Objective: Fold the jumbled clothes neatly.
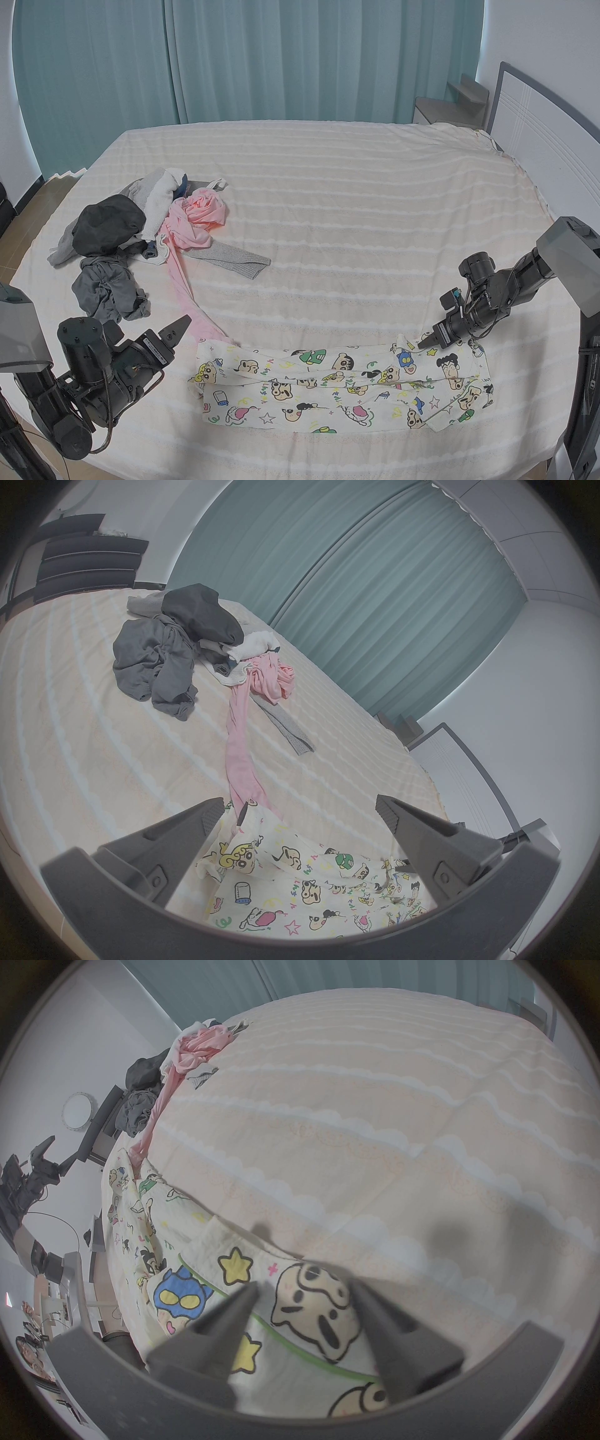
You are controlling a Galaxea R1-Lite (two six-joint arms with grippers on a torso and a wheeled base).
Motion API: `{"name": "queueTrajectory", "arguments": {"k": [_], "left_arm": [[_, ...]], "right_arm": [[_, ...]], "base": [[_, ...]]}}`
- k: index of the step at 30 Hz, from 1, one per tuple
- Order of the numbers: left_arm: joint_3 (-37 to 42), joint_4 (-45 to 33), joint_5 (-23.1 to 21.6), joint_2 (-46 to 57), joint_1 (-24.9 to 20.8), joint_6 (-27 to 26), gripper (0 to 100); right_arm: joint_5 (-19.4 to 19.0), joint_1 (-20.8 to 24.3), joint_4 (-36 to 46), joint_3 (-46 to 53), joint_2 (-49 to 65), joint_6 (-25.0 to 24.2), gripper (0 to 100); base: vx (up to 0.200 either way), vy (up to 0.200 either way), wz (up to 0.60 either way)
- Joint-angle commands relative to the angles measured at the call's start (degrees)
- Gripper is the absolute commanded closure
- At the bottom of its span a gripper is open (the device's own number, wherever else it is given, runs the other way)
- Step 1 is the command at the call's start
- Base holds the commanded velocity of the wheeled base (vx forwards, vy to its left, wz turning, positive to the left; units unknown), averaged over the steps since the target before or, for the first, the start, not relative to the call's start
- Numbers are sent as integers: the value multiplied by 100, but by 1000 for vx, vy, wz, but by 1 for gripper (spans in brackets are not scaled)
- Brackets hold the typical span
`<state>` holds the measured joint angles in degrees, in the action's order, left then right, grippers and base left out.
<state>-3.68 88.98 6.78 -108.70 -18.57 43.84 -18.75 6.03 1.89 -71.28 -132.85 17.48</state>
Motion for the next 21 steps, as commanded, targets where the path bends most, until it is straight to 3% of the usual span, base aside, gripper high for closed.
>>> {"name": "queueTrajectory", "arguments": {"k": [1,13,21], "left_arm": [[-1,102,-1,-28,2,2,0],[-10,102,-1,-98,2,37,0],[-10,102,-1,-81,2,37,0]], "right_arm": [[-6,12,-31,0,23,-34,100],[-6,65,-40,404,550,-17,100],[-50,179,-488,1274,1350,-8,100]], "base": [[0,0,0],[0,0,0],[0,0,0]]}}
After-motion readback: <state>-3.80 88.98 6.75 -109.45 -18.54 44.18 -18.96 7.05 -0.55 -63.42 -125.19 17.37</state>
